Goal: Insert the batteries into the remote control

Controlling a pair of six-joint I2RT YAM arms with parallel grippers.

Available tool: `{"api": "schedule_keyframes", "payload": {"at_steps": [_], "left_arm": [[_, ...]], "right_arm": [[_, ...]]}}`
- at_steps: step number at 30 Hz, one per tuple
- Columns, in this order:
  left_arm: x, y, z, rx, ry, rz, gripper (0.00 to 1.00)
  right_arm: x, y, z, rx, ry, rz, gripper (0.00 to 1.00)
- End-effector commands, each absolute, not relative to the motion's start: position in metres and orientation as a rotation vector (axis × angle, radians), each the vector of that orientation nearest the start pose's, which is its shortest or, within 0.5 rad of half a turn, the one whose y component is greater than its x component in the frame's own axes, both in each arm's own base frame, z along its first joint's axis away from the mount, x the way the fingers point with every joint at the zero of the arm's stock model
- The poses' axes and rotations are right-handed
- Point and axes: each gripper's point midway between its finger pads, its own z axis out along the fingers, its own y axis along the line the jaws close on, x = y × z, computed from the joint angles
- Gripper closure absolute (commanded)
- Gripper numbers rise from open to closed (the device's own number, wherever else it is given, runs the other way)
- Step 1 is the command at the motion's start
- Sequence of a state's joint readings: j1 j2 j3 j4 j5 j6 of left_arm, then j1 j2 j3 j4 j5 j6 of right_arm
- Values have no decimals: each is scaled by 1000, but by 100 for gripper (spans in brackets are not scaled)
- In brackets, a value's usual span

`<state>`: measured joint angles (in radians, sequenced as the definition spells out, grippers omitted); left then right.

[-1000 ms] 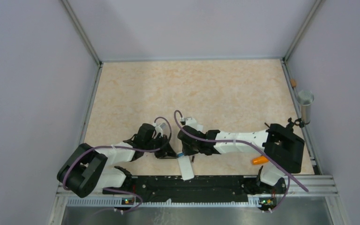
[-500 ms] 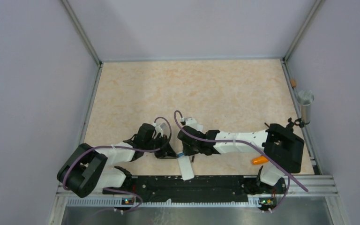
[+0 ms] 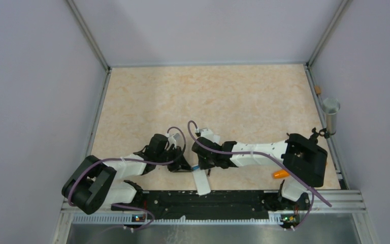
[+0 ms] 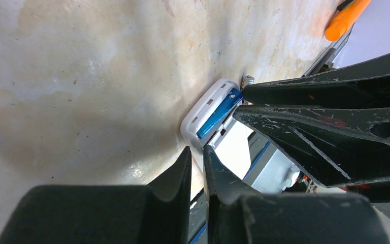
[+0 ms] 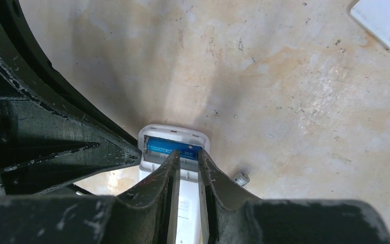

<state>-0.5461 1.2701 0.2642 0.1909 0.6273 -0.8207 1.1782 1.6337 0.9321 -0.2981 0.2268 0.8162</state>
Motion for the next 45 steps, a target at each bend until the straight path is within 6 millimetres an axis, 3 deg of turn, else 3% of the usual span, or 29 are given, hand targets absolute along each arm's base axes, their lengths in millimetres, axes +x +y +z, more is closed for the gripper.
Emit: {"api": "schedule_keyframes", "payload": {"at_steps": [1, 12, 21, 45], "left_arm": [[142, -237, 31, -2, 2616, -1327, 86], [143, -237, 31, -9, 2613, -1328, 86], [145, -238, 33, -10, 2611, -1330, 86], [147, -239, 34, -13, 2608, -1327, 87]], "right_arm": [[152, 353, 40, -375, 2567, 515, 82], [143, 360, 37, -421, 2584, 572, 95], [133, 359, 27, -484, 2609, 544, 100], [112, 359, -3, -700, 2641, 277, 100]]}}
